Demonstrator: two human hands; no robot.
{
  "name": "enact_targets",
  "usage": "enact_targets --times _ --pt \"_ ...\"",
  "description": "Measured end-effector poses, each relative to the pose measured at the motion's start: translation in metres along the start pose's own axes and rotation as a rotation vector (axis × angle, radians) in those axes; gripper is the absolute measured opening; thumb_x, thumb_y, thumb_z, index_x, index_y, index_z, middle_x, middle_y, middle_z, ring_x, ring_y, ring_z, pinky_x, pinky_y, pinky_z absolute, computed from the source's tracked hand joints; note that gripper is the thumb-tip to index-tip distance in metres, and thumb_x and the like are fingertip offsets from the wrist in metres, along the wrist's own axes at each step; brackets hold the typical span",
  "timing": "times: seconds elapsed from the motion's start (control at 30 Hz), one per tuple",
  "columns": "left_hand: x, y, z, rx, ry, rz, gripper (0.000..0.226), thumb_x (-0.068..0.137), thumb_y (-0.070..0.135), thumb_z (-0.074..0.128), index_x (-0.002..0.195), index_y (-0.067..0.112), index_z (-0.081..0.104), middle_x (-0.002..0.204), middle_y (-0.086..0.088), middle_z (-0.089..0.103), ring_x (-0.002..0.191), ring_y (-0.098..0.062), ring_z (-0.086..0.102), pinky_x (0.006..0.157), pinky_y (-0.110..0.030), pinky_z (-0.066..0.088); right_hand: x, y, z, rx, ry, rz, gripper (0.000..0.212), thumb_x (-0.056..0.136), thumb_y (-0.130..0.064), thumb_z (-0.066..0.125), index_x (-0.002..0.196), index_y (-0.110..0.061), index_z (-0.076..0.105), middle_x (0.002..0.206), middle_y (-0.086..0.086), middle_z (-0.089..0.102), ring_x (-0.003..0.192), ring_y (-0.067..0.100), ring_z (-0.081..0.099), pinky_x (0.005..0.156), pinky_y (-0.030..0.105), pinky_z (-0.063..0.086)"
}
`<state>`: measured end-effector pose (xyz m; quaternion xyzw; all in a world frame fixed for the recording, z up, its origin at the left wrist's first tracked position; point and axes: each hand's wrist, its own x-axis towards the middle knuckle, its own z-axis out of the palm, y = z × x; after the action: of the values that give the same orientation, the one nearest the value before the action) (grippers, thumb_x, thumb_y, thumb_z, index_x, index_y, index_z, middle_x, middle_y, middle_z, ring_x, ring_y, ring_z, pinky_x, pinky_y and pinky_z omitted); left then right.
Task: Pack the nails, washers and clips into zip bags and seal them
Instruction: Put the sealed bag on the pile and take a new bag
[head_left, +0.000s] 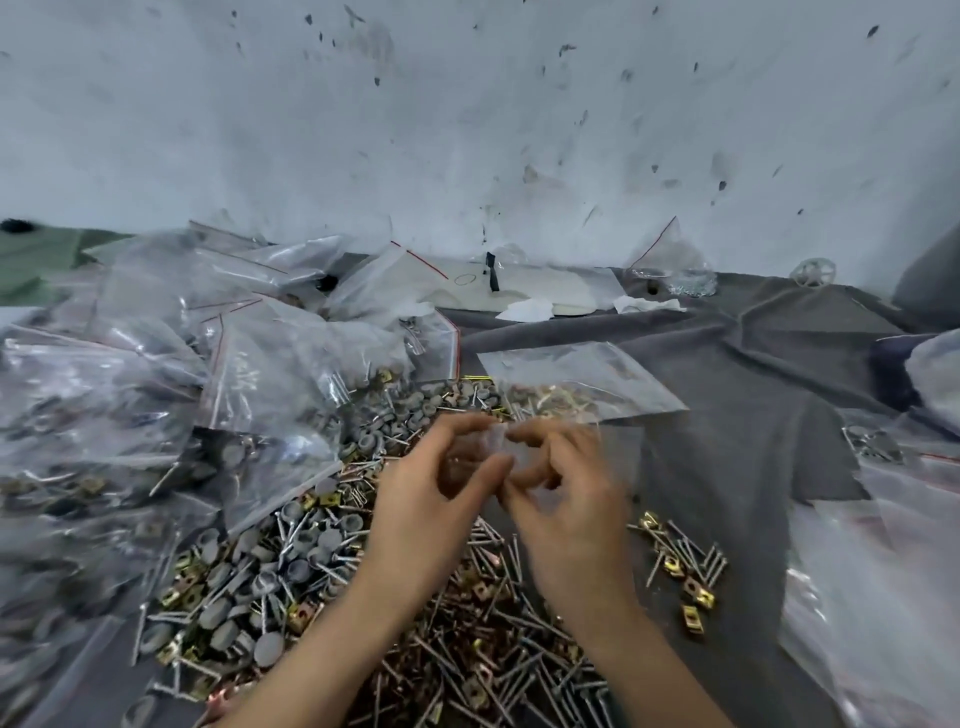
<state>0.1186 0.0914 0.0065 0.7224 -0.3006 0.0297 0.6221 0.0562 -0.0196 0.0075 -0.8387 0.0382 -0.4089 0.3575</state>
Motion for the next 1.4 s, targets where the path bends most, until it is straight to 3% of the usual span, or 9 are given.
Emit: enact_targets --times 0.3,0.53,0.63,0.77,0.9,1.03,1.2,1.3,1.4 --pt "-0.007 -0.016 0.004 0.214 0.073 0.2 0.038 0.088 0.002 0.063 0.104 0.036 0.064 0.074 0.015 0.064 0.068 -0.002 0.061 0.061 -0.008 0.043 -0.001 0.012 -0.017 0.213 -0.296 0.237 0.019 0.08 -0.016 0.072 0.069 -0.017 0.057 0.069 -0.005 0.06 0.065 0.007 0.054 0.06 0.023 0.043" --pt "-0.008 -0.011 0.004 0.271 0.045 0.284 0.042 0.086 0.007 0.056 0.113 0.038 0.049 0.085 0.024 0.058 0.076 0.002 0.06 0.063 -0.005 0.045 0.003 0.023 -0.025 0.225 -0.034 0.327 0.025 0.082 -0.004 0.067 0.064 -0.015 0.053 0.053 -0.002 0.058 0.041 0.006 0.054 0.042 0.016 0.04" --pt "-0.011 -0.012 0.006 0.428 -0.046 0.389 0.013 0.088 0.028 0.049 0.098 0.033 0.056 0.116 0.015 0.054 0.086 0.001 0.056 0.069 -0.023 0.054 0.003 0.025 -0.024 0.255 -0.012 0.347 0.028 0.082 -0.002 0.067 0.068 -0.02 0.051 0.062 0.001 0.061 0.049 0.016 0.064 0.046 0.021 0.048" --pt "-0.013 -0.015 0.006 0.547 -0.142 0.481 0.025 0.083 0.048 0.058 0.095 0.029 0.067 0.148 0.014 0.029 0.089 -0.007 0.052 0.063 -0.032 0.054 0.002 0.024 -0.022 0.184 -0.024 0.32 0.028 0.082 -0.004 0.068 0.069 -0.023 0.051 0.067 -0.003 0.063 0.058 0.012 0.066 0.055 0.025 0.053" --pt "-0.009 -0.016 0.005 0.538 -0.145 0.528 0.025 0.084 0.04 0.062 0.08 0.016 0.066 0.14 0.01 0.044 0.082 -0.01 0.06 0.067 -0.036 0.055 0.004 0.025 -0.027 0.21 0.023 0.323 0.021 0.083 -0.005 0.067 0.073 -0.016 0.054 0.068 0.001 0.063 0.057 0.011 0.067 0.054 0.029 0.056" --pt "-0.009 -0.016 0.005 0.455 -0.07 0.501 0.018 0.087 0.025 0.057 0.079 0.01 0.064 0.097 0.002 0.066 0.074 -0.002 0.06 0.068 -0.019 0.054 0.005 0.026 -0.025 0.362 -0.003 0.378 0.021 0.089 -0.035 0.058 0.079 -0.016 0.057 0.068 0.002 0.065 0.056 0.014 0.066 0.051 0.025 0.053" --pt "-0.003 -0.017 0.0 0.476 0.212 0.444 0.009 0.083 0.009 0.061 0.086 0.002 0.066 0.09 0.004 0.059 0.081 -0.002 0.053 0.079 -0.003 0.043 0.005 0.056 -0.024 -0.321 -0.3 0.351 0.015 0.09 -0.014 0.059 0.096 -0.026 0.066 0.085 -0.01 0.063 0.079 0.005 0.059 0.069 0.023 0.047" --pt "-0.002 -0.017 -0.002 0.479 0.294 0.436 0.012 0.088 0.009 0.054 0.093 0.001 0.062 0.095 0.003 0.053 0.085 0.0 0.048 0.082 -0.004 0.039 0.001 0.066 -0.012 -0.472 -0.548 0.356 0.028 0.09 -0.014 0.058 0.116 -0.023 0.065 0.114 -0.001 0.057 0.112 0.021 0.049 0.097 0.03 0.04" --pt "-0.002 -0.015 -0.004 0.349 0.315 0.402 0.011 0.09 0.014 0.04 0.092 0.011 0.05 0.086 -0.001 0.05 0.077 -0.006 0.043 0.073 -0.009 0.037 0.002 0.066 -0.008 -0.49 -0.536 0.351 0.018 0.091 -0.016 0.059 0.106 -0.018 0.068 0.111 0.0 0.057 0.11 0.022 0.047 0.094 0.03 0.039"
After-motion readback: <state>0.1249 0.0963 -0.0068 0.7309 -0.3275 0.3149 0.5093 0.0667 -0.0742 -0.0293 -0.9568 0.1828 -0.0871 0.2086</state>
